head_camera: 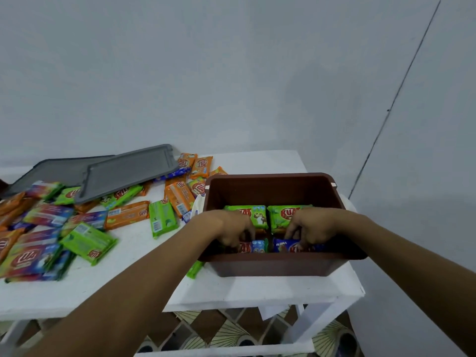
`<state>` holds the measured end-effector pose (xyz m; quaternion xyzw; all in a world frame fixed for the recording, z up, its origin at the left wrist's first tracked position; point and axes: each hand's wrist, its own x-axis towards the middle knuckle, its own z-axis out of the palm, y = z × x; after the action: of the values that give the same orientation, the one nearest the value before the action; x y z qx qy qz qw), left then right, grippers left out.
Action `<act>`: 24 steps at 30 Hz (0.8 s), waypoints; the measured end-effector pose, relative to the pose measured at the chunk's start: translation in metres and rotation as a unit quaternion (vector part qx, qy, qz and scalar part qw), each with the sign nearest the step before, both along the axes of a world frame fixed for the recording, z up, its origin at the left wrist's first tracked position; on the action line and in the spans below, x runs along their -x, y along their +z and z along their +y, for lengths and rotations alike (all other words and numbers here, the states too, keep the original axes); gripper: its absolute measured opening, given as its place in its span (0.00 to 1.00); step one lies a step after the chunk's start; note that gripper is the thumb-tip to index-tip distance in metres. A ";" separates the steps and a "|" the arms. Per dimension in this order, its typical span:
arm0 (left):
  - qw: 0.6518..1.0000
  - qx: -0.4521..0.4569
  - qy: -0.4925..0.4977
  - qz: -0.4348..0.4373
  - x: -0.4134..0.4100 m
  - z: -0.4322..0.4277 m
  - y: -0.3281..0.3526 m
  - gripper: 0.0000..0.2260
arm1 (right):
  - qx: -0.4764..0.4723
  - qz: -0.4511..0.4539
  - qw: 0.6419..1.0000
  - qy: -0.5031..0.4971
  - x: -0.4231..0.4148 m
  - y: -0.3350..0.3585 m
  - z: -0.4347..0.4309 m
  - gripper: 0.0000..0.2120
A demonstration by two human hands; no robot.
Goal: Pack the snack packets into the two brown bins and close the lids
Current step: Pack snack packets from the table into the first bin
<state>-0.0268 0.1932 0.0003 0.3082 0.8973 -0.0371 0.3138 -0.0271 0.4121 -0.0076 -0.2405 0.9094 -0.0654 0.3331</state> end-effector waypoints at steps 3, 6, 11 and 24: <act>1.000 -0.002 0.001 -0.018 0.002 -0.001 0.000 0.22 | 0.022 0.001 1.000 -0.010 0.001 -0.004 0.003 0.18; 0.999 -0.033 0.022 -0.007 0.006 -0.001 0.001 0.17 | 0.082 0.063 0.994 -0.044 0.004 -0.004 0.004 0.15; 0.974 -0.047 0.022 0.219 0.017 0.002 0.001 0.16 | -0.008 0.238 0.970 -0.050 0.017 0.001 0.003 0.12; 0.950 0.098 -0.058 0.291 0.027 -0.016 0.000 0.14 | -0.061 0.298 0.952 -0.032 0.017 0.002 -0.002 0.19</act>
<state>-0.0540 0.1769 0.0007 0.3032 0.9223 -0.2308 0.0645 -0.0445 0.4104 -0.0054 -0.1991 0.9767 0.0540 0.0592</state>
